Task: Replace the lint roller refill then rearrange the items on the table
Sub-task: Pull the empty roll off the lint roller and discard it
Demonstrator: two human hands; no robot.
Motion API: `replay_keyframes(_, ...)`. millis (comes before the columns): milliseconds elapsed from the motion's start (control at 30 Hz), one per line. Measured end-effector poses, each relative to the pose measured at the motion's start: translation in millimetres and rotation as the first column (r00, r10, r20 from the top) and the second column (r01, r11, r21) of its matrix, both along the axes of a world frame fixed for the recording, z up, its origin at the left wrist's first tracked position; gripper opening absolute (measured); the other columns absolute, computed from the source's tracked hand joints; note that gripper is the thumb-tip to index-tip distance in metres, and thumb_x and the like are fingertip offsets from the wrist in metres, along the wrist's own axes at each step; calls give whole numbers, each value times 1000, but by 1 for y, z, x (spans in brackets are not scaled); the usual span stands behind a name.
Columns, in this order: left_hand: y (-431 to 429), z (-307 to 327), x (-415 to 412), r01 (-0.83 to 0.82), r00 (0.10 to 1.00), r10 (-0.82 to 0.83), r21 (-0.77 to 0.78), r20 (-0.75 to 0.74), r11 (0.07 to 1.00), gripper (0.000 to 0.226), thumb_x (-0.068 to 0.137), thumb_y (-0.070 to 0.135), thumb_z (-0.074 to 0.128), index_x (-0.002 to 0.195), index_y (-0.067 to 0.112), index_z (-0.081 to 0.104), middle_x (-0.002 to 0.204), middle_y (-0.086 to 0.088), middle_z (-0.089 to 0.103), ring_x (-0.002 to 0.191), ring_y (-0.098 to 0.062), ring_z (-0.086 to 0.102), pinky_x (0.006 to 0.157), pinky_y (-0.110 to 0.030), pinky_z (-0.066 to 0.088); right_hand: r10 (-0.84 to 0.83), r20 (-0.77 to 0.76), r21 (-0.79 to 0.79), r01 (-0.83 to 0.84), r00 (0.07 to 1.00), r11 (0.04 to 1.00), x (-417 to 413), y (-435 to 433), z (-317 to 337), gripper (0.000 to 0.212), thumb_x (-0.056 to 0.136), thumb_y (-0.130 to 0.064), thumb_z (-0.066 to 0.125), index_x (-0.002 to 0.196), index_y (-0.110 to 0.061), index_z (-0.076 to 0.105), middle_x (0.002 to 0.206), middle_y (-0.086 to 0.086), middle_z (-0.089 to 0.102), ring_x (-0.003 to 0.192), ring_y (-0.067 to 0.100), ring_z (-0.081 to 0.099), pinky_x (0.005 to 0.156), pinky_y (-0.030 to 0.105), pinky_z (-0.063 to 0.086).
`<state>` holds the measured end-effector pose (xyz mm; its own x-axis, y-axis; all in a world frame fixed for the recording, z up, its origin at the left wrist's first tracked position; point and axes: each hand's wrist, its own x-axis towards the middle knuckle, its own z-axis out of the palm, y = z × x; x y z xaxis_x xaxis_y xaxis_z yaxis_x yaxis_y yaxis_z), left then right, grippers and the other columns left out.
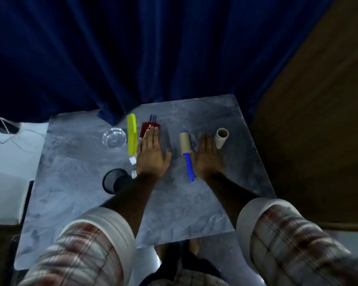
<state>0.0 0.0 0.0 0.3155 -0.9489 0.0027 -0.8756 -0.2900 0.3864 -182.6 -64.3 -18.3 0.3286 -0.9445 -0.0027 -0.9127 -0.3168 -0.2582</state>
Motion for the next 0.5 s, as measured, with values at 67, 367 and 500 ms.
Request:
replay_keyframes(67,-3,-8,-2,-2,1000,2,41,-2,999,85,109,38,57,174,4,15,183,-18,19,171,-35,20,140,-50,13,-30,25,36,29,999,999,2,3,-8,69,99,-37,55,149,9,39,151,30,45,140,45,46,118,50,40)
replay_keyframes(367,3,-44,-12,35,994,-21,127,-112,991,74,110,33,54,169,-3,28,176,-28,33,166,-43,30,139,-49,17,-41,-34,155,46,999,987,21,7,-32,49,95,-42,55,118,1,61,114,24,65,107,42,63,90,46,51)
replay_keyframes(500,-2,-46,-12,2,969,23,99,-246,995,66,102,27,57,159,-4,48,160,-30,53,153,-48,47,132,-52,33,-86,-4,285,84,996,955,24,-5,-33,47,92,-36,58,126,-4,57,128,18,61,121,37,57,98,41,47)
